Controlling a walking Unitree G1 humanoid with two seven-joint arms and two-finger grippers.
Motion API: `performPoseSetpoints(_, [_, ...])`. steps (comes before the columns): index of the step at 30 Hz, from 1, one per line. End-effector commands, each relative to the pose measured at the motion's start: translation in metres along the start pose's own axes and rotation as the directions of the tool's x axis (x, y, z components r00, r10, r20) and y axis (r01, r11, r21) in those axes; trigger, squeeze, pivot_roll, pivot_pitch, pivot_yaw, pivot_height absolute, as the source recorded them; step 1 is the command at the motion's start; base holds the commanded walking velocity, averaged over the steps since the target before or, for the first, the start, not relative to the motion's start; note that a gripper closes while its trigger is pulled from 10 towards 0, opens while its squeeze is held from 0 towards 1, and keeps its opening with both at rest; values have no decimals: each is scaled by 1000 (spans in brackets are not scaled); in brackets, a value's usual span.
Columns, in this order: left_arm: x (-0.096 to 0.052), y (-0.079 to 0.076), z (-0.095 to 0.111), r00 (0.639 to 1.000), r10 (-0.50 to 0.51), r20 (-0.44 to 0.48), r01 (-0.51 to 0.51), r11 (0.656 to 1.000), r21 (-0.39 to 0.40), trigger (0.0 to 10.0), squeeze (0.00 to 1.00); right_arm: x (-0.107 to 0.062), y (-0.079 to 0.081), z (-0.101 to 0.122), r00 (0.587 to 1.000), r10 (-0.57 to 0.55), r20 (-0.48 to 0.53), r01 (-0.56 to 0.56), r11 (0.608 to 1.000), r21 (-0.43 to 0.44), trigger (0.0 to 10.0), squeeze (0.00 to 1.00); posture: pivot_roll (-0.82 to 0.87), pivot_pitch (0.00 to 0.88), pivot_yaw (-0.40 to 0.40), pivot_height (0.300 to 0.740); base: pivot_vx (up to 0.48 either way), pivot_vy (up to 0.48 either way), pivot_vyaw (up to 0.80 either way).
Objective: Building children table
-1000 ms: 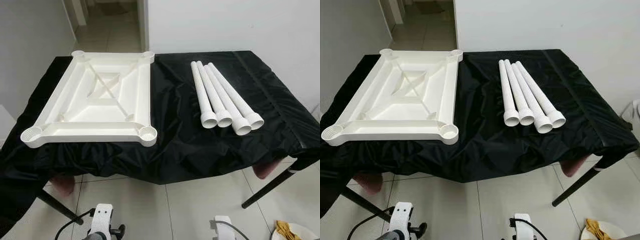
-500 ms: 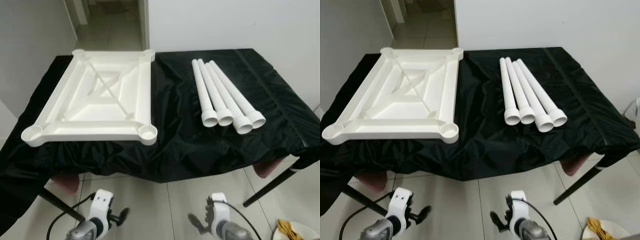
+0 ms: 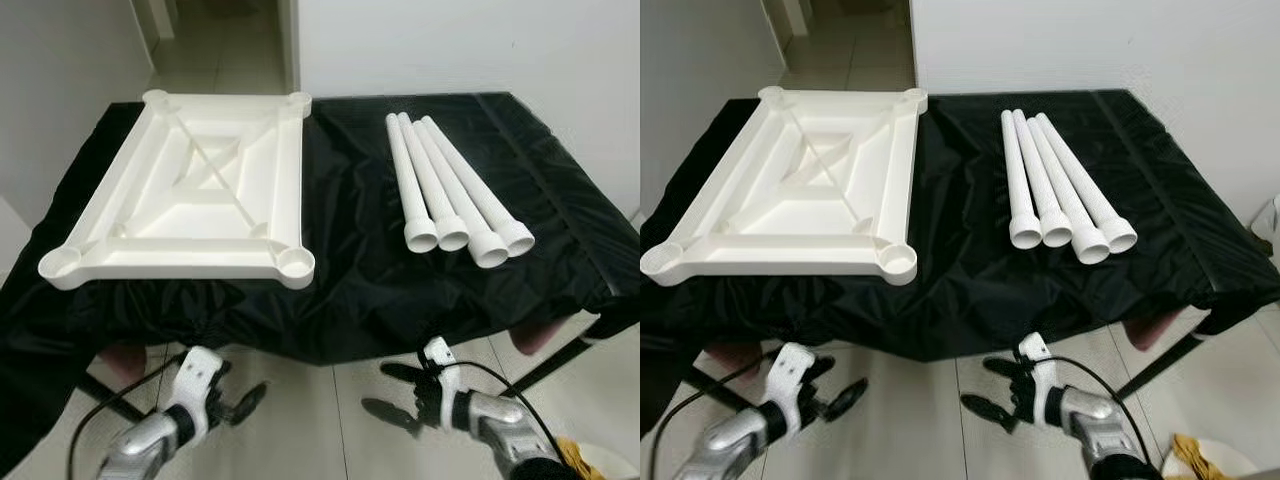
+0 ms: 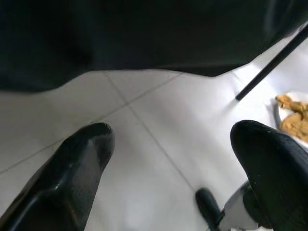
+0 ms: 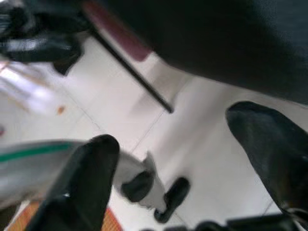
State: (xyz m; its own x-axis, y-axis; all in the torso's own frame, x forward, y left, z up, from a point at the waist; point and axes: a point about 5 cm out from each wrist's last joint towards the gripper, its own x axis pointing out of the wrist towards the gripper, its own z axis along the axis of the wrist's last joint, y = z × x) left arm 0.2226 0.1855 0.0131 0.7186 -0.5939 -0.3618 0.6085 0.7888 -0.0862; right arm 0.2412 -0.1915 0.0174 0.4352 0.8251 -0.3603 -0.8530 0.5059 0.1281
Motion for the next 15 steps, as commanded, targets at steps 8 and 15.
performPoseSetpoints(8, [-39,-38,33,724,-686,-76,690,720,77,10000,0,-21,19,49,947,316,51,-313,948,-54,10000,0,12,51,43,740,0,0,0])
performPoseSetpoints(15, [-49,-32,73,725,-688,-28,685,717,129,10000,0,-30,11,95,929,324,177,-305,944,-126,10000,0,11,50,47,740,0,0,0])
